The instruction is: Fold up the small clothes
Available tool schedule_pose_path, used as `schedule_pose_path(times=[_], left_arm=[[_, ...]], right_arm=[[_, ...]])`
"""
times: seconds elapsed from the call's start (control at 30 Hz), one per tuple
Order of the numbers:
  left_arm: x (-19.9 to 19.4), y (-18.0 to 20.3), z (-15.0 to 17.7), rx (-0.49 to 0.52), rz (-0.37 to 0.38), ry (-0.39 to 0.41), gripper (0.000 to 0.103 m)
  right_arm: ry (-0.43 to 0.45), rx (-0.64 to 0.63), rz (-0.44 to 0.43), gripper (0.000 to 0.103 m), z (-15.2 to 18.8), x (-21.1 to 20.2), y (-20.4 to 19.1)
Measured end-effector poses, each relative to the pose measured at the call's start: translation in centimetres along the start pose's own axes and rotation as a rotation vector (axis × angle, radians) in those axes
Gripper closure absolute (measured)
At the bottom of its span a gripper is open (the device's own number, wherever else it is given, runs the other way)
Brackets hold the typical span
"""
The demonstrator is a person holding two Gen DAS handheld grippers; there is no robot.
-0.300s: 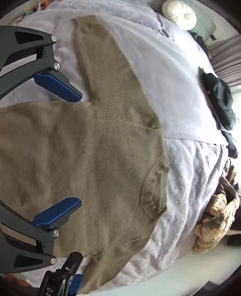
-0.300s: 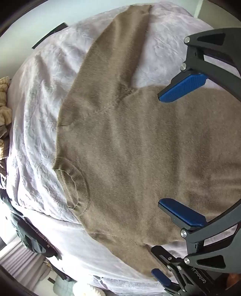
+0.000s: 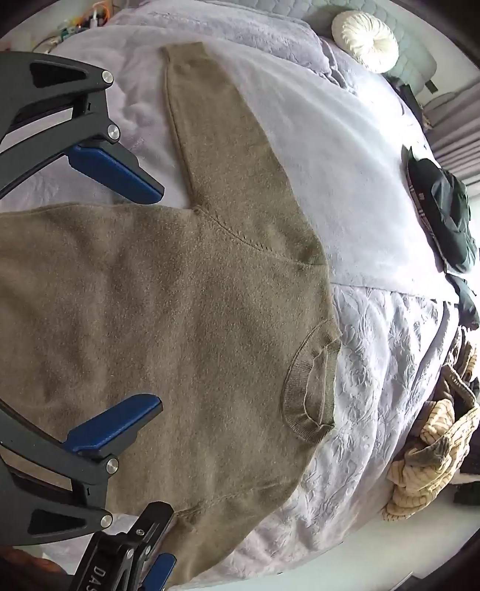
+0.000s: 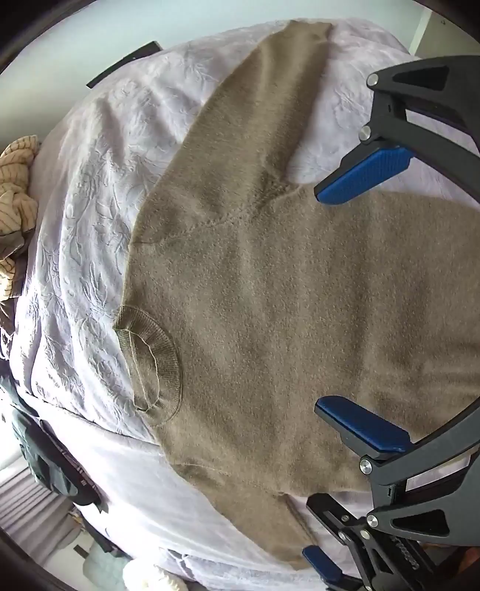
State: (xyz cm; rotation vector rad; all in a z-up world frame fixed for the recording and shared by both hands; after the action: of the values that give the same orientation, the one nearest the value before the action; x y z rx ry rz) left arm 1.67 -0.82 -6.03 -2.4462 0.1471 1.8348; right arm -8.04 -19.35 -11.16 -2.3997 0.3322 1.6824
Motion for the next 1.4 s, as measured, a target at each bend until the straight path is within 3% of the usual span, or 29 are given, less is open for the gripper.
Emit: schedule_pose_path(times=[0.53, 1.4], left_arm=[[-1.3, 1.5, 0.3, -0.062, -0.026, -0.019, 0.000], [-0.7, 2.1, -0.2, -0.066, -0.052, -0.037, 0.000]], right_arm=[[0.010, -0.014, -0.001, 0.000, -0.6, 0.3, 1.6], [0.015, -0.036, 0.024, 0.000, -2.0, 1.8, 2.4]])
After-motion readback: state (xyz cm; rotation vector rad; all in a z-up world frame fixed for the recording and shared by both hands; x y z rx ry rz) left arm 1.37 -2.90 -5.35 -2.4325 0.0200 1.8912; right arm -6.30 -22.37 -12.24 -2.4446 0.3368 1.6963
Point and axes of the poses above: each gripper's, at about its wrist camera, not at the fingertips, and x roughly the way its jaws point, y to its right, z to its underside, the point moved 7 cm from there along x, roughly the way its jaws point, and after that the axes turned 8 degrees about -x, right-handed, at the moved point
